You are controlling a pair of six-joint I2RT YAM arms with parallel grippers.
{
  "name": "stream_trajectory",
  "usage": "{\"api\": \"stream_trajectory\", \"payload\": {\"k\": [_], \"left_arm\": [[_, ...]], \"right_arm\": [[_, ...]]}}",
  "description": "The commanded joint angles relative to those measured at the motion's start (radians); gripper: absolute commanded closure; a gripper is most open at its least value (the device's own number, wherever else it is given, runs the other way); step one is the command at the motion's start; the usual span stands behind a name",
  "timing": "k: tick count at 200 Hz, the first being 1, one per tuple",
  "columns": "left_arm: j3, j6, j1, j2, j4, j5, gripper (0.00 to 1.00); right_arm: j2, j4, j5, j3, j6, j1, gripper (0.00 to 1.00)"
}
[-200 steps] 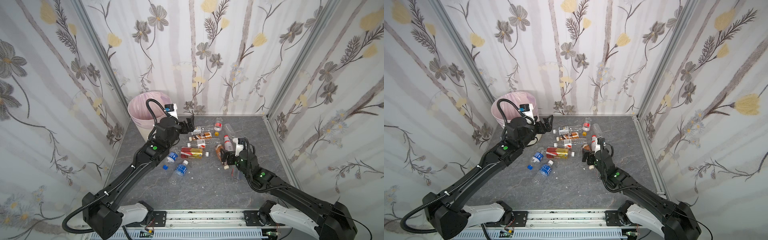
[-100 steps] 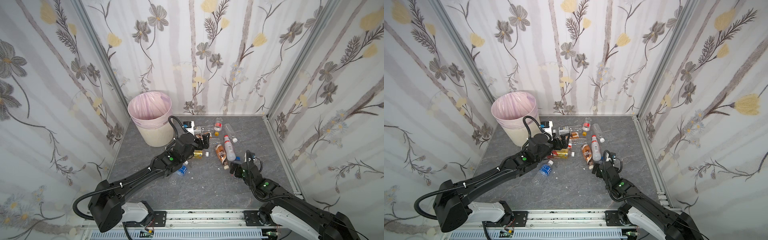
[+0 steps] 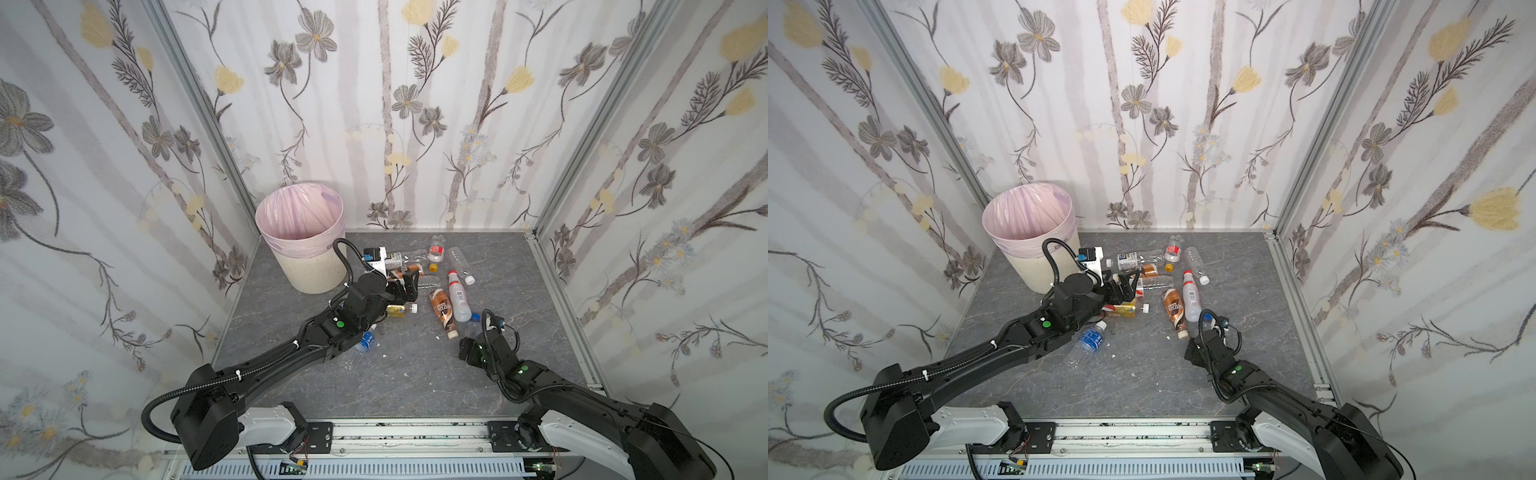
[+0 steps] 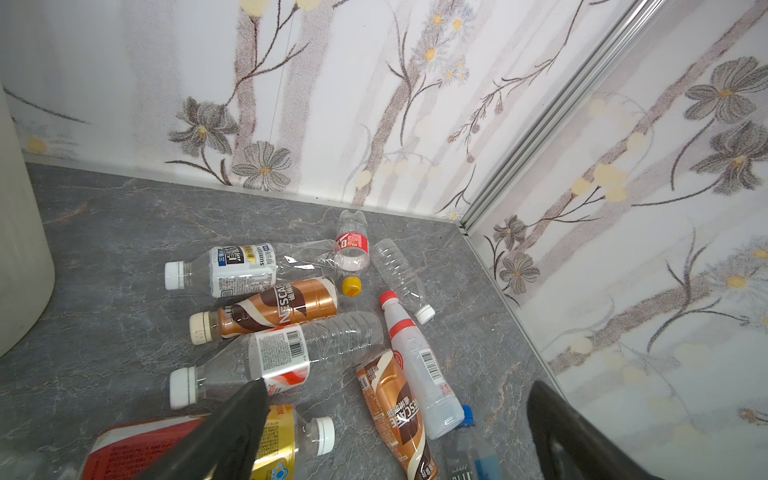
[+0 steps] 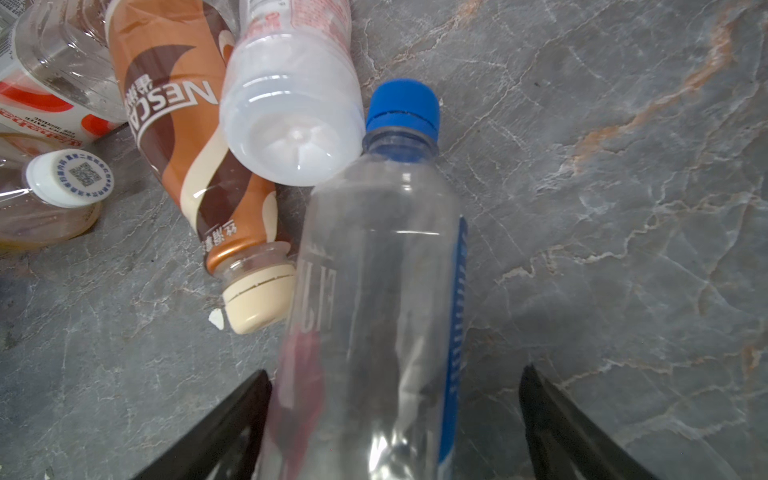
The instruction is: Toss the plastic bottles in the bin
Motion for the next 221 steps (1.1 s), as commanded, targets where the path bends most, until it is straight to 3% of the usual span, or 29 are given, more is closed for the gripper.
{"api": "stream_trajectory", "payload": {"k": [1, 70, 93, 129, 221], "left_arm": [[-0.015, -0.015, 0.001, -0.008, 0.038, -0.016, 0.00], [-0.022, -0.035, -0.001, -0.019, 0.040, 0.000, 0.00], [-0.015, -0.048, -0.001, -0.016, 0.039, 0.015, 0.00], [-0.004, -0.053, 0.000, 0.023, 0.040, 0.036, 0.00], [0.016, -0.053, 0.001, 0.057, 0.037, 0.092, 0.00]], "right_arm": [[0.028, 0.082, -0.034, 0.000, 0.029, 0.001, 0.13], [-0.003, 0.097, -0.038, -0.039, 0.054, 0.006, 0.28], [-0.026, 0.104, -0.040, -0.060, 0.056, 0.007, 0.39], [-0.047, 0.102, -0.037, -0.065, 0.056, 0.007, 0.49], [-0.179, 0.010, 0.027, 0.021, -0.040, 0.006, 0.51]]}}
